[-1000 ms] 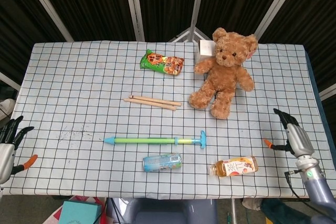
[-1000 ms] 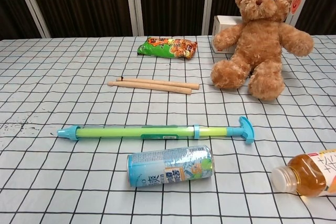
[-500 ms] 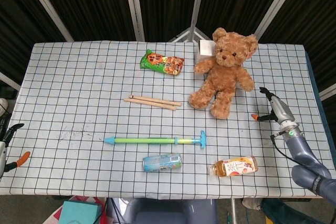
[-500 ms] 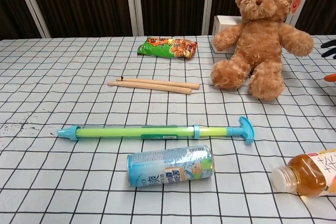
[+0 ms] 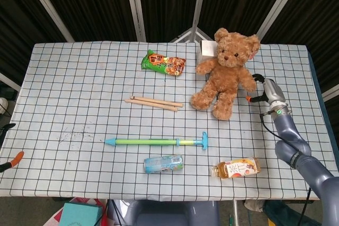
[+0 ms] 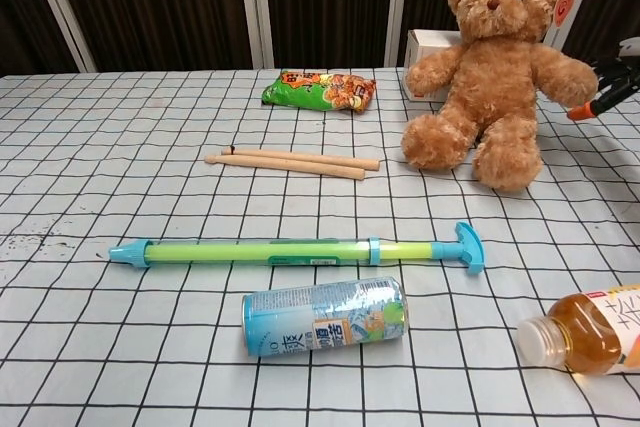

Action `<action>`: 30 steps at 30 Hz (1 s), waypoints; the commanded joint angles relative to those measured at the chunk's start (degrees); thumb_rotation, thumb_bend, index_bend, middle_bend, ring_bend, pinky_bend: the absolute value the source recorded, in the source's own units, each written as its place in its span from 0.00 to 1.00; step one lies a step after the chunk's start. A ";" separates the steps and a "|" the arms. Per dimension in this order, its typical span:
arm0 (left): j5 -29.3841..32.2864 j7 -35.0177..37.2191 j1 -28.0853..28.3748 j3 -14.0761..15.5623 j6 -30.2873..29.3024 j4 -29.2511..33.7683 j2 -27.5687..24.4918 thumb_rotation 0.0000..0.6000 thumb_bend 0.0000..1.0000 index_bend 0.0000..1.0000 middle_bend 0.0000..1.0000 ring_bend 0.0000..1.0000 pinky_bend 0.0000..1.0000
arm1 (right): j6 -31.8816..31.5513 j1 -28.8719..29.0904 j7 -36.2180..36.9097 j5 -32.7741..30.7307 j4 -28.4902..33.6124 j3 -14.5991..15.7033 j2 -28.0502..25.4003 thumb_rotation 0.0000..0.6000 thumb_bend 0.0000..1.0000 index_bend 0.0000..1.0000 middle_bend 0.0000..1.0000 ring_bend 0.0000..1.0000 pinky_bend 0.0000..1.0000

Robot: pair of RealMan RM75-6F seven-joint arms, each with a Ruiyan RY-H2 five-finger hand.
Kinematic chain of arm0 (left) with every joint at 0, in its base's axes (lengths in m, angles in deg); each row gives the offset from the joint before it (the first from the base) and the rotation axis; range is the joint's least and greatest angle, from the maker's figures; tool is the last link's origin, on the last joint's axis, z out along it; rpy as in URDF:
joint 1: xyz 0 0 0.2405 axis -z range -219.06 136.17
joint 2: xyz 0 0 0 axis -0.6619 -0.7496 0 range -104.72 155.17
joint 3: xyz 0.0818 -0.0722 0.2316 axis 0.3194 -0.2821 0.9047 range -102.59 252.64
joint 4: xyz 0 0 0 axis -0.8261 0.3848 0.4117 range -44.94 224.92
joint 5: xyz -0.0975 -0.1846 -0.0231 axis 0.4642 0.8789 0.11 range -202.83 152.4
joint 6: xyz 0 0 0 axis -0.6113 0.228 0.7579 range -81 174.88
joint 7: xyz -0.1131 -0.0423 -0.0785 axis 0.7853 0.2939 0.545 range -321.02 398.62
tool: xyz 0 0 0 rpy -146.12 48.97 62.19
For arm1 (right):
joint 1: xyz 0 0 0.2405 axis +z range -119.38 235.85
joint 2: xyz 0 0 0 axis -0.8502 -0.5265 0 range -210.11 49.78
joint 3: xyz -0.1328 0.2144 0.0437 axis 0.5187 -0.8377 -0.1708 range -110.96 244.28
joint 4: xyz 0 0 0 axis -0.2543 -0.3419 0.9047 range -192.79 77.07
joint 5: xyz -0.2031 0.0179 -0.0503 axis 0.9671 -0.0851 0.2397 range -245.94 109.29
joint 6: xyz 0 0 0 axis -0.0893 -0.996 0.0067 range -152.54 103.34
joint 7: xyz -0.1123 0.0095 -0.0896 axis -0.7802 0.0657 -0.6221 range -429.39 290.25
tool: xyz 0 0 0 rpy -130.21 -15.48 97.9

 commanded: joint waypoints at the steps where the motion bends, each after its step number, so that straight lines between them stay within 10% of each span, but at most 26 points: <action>1: 0.23 -0.36 -0.05 -0.03 0.05 0.05 0.05 1.00 0.31 0.20 0.00 0.00 0.12 | 0.22 0.88 -0.56 -0.62 -1.01 -0.61 0.62 1.00 0.25 0.23 0.26 0.18 0.00; 30: 0.62 0.31 0.68 0.23 2.42 0.56 -0.67 1.00 0.31 0.20 0.00 0.00 0.12 | 1.36 1.27 -11.78 -12.20 4.29 -3.02 -2.32 1.00 0.25 0.38 0.41 0.26 0.00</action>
